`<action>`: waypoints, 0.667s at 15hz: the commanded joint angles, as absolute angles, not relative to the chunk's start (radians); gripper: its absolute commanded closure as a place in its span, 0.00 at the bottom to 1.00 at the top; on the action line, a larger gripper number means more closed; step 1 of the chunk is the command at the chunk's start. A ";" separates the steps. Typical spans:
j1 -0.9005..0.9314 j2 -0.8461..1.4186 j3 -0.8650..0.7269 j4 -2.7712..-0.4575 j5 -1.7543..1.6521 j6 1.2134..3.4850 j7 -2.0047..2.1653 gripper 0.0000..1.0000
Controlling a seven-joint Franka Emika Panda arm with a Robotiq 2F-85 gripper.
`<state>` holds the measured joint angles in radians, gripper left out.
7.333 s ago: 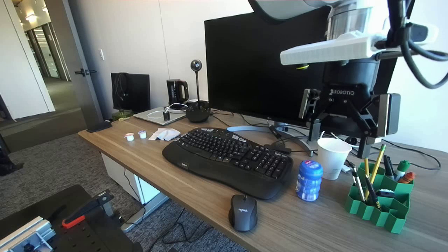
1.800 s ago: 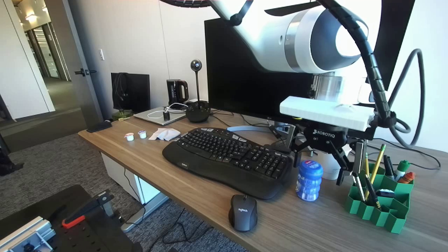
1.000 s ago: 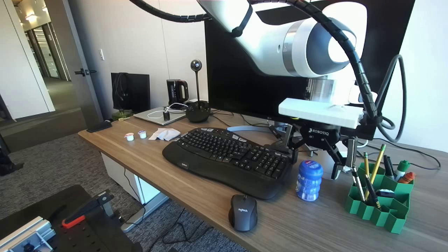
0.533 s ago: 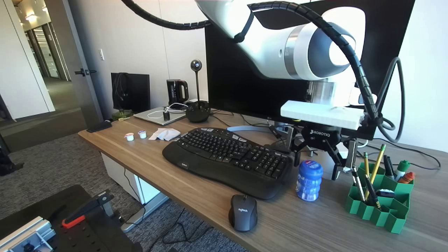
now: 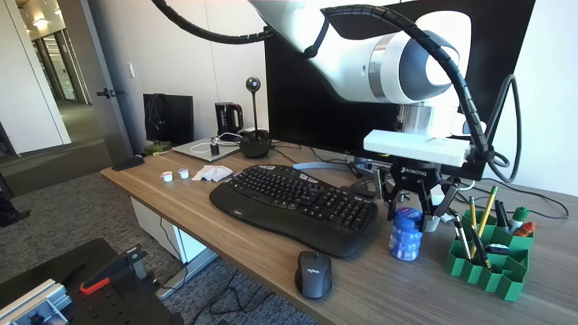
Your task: Move the blue bottle to the left
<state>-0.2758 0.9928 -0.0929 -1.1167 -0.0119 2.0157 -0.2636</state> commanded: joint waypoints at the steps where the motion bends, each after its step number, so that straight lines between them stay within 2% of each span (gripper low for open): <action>1: -0.277 1.024 -0.089 -1.054 -0.020 1.976 -0.249 0.69; 3: -0.279 1.022 -0.087 -1.054 -0.019 1.974 -0.254 0.69; 4: -0.278 1.026 -0.090 -1.049 -0.022 1.969 -0.252 0.62; 5: -0.278 1.027 -0.091 -1.048 -0.022 1.966 -0.250 0.19; 7: -0.278 1.029 -0.090 -1.040 -0.022 1.956 -0.251 0.17; 9: -0.275 1.035 -0.091 -1.027 -0.021 1.941 -0.241 0.03; 10: -0.276 1.036 -0.089 -1.023 -0.019 1.936 -0.241 0.01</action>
<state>-0.2760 1.0047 -0.0930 -1.0905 -0.0120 1.9845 -0.2604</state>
